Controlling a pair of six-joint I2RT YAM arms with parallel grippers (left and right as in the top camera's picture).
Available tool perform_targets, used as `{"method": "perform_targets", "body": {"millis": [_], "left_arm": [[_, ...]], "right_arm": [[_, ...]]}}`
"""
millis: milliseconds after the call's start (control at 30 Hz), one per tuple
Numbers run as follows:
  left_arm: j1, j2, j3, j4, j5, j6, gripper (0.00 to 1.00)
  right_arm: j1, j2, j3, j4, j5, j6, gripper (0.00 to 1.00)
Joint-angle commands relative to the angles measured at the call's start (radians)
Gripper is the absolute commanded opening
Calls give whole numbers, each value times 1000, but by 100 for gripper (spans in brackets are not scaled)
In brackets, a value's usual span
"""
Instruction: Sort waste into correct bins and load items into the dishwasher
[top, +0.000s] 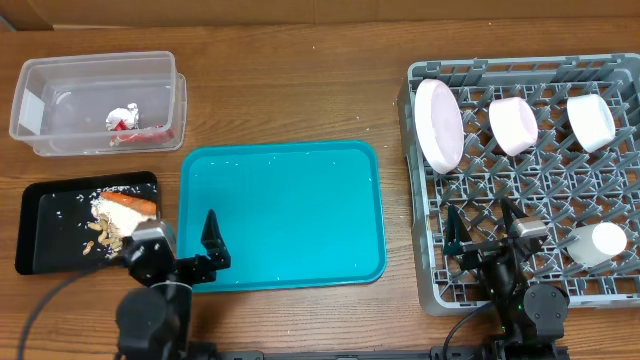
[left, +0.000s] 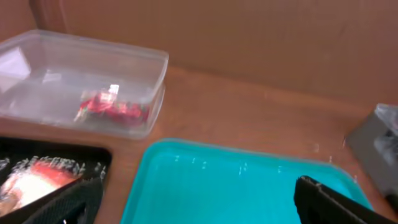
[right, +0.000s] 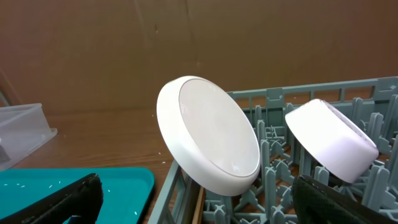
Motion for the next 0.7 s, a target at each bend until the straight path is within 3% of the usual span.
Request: {"method": "perform_targets", "body": {"millis": [0, 167, 267, 400, 667], "left_arm": [[25, -119, -140, 134, 35, 7, 100], [41, -149, -310, 436, 38, 8, 100], [45, -148, -392, 539, 42, 6, 100], [46, -148, -399, 404, 64, -12, 100], [46, -147, -399, 396, 80, -11, 100]], "right_arm": [[5, -12, -10, 7, -1, -7, 100], [5, -12, -10, 7, -1, -7, 100], [5, -12, -10, 7, -1, -7, 100], [5, -12, -10, 7, -1, -6, 100], [5, -12, -10, 7, -1, -7, 100]]}}
